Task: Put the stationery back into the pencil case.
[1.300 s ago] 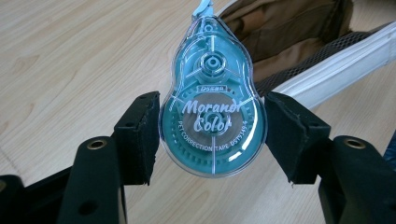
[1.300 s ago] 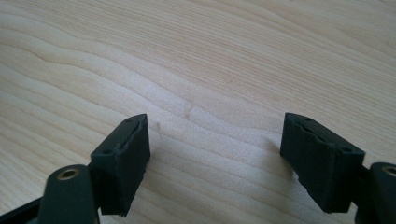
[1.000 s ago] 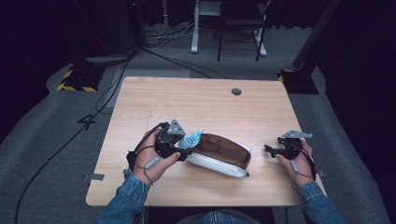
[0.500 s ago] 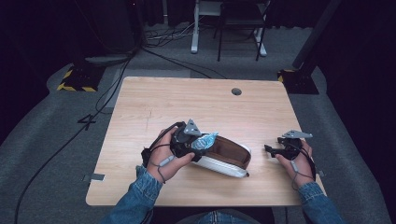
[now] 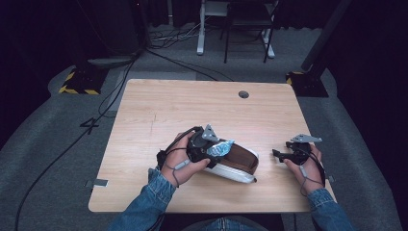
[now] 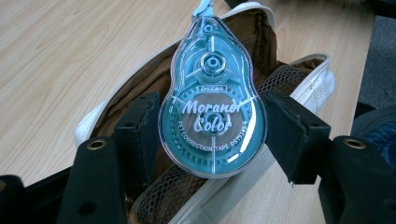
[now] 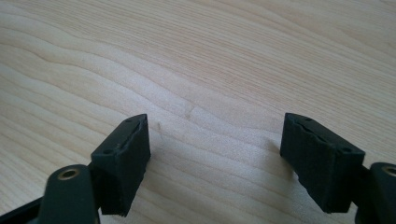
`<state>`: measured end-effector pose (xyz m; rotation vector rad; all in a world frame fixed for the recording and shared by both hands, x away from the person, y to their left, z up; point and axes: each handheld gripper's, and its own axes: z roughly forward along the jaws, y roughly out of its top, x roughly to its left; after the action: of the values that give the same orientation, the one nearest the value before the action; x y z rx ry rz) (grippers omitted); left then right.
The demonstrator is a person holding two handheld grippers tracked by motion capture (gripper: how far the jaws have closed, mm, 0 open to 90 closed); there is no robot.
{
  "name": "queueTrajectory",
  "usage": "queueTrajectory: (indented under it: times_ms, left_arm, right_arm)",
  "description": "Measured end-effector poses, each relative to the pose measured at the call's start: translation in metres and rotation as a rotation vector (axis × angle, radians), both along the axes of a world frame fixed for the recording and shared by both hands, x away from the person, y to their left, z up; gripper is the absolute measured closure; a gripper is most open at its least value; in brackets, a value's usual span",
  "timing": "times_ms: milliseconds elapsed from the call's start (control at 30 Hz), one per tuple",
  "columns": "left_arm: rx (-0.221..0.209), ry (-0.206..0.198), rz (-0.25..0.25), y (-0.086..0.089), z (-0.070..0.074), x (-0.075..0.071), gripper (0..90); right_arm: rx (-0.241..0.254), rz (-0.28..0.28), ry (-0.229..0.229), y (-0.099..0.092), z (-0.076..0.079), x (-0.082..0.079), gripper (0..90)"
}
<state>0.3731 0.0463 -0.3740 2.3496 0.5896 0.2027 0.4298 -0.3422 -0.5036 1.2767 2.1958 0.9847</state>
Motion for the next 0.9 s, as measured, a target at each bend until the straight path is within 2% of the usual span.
queueTrajectory:
  times_ms: [233,433,867,900]
  left_arm:
    - [0.024,0.028,-0.056,-0.009,-0.005,0.004,38.8]
    - [0.045,0.043,-0.07,-0.011,-0.008,0.009,38.7]
    - [0.092,0.029,-0.097,-0.017,-0.011,0.016,38.5]
    - [0.087,0.008,-0.103,-0.018,-0.012,0.017,38.4]
  right_arm:
    - [0.0,0.0,0.0,0.0,0.0,0.0,24.4]
    - [0.0,0.0,0.0,0.0,0.0,0.0,24.3]
    - [-0.002,-0.003,-0.005,0.001,0.0,-0.001,25.2]
    - [-0.002,-0.003,-0.004,0.001,0.0,-0.001,25.4]
